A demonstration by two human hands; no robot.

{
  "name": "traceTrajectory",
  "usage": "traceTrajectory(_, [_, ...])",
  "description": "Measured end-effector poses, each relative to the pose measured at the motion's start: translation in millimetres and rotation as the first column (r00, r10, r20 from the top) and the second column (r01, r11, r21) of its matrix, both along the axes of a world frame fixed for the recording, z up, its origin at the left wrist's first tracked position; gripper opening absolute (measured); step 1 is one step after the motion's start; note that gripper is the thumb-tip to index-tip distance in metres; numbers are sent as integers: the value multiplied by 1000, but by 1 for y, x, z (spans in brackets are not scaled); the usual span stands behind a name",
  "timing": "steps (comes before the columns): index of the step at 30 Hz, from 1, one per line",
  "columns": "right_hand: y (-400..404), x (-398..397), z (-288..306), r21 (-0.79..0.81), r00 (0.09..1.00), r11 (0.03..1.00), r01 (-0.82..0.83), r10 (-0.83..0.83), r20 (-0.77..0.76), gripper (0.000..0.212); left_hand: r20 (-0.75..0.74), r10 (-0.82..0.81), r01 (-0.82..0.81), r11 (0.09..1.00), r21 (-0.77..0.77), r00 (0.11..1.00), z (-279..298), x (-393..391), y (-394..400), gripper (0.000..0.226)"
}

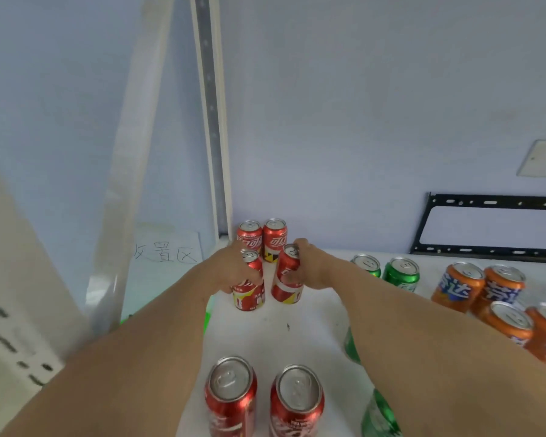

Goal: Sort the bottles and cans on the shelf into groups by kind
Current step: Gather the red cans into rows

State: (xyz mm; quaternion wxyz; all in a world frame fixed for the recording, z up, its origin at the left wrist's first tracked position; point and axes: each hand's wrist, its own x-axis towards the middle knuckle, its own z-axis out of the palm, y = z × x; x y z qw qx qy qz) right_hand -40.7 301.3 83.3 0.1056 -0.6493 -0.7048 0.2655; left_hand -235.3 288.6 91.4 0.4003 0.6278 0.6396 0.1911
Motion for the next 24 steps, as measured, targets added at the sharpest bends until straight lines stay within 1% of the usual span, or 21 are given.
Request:
traceTrajectory(4, [-29,10,10,-2,1000,1000,-23,23,3,79,41,31,-30,999,-21,999,12,-1,-25,66])
traceTrajectory(7, [-52,14,16,-9,999,999,-39,39,5,76,22,25,-24,1000,-14,999,17,-4,-47,64])
traceTrajectory(12, [-87,16,15,-37,999,998,-41,42,16,76,-55,0,-1,1000,-17,998,7,-5,-81,62])
traceTrajectory(18, [-114,15,2,-67,992,998,-10,18,123,78,-211,-48,57,998,37,976,-10,-3,-104,61])
traceTrajectory(24, [-132,12,-7,-55,980,998,24,-12,196,78,-239,-83,94,995,34,967,-14,-1,-112,65])
